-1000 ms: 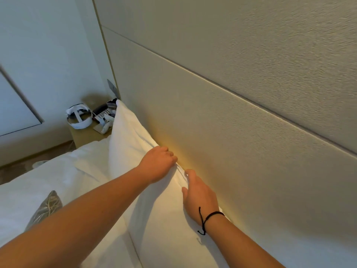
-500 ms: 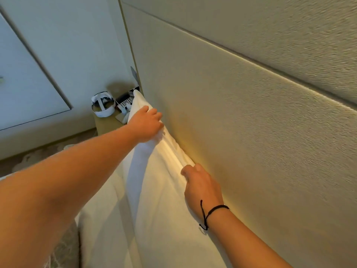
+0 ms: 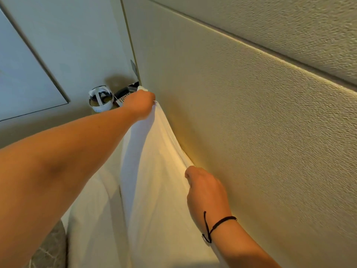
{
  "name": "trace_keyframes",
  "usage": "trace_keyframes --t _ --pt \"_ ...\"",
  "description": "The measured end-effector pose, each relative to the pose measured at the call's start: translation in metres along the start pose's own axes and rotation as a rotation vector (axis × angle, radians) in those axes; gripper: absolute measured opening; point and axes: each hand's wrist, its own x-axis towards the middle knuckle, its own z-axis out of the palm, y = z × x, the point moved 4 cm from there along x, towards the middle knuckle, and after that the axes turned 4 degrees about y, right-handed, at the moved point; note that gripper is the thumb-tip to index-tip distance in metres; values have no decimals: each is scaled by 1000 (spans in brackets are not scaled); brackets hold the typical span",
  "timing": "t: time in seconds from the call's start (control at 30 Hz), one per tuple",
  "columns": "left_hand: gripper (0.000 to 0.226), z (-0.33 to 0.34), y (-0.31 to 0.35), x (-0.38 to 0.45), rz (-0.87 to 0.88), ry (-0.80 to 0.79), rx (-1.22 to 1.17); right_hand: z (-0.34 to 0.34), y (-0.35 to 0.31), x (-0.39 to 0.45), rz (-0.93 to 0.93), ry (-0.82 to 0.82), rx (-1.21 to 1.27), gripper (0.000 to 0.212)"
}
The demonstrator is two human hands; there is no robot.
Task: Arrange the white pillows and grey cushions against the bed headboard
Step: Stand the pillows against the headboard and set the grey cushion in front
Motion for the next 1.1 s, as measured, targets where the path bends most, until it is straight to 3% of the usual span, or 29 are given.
trace_keyframes --t 0.1,0.23,0.37,0.47,0.57,0.73,0.87,0.97,1.1 --pt "30 4 15 8 -16 4 -44 -7 -3 -2 -38 116 -93 30" --pt "31 21 35 9 -40 62 -4 -8 -5 -3 -49 148 -249 34" --pt "31 41 35 0 -146 54 3 4 3 0 -11 76 -322 33" --pt "52 51 24 -5 -219 -86 -55 13 2 0 -11 53 -327 34" --pt "73 51 14 -14 -237 -113 -106 22 5 1 -49 11 -372 26" --pt "94 39 2 -32 -55 -137 -124 31 11 3 10 -86 -379 20" --pt "78 35 6 -57 191 -221 10 27 5 -5 43 -141 -414 22" --pt "71 36 -2 -88 197 -313 22 18 -1 -16 -6 -51 -457 20" --pt "66 37 -21 -163 45 -196 -147 8 -23 -51 -134 233 -333 20"
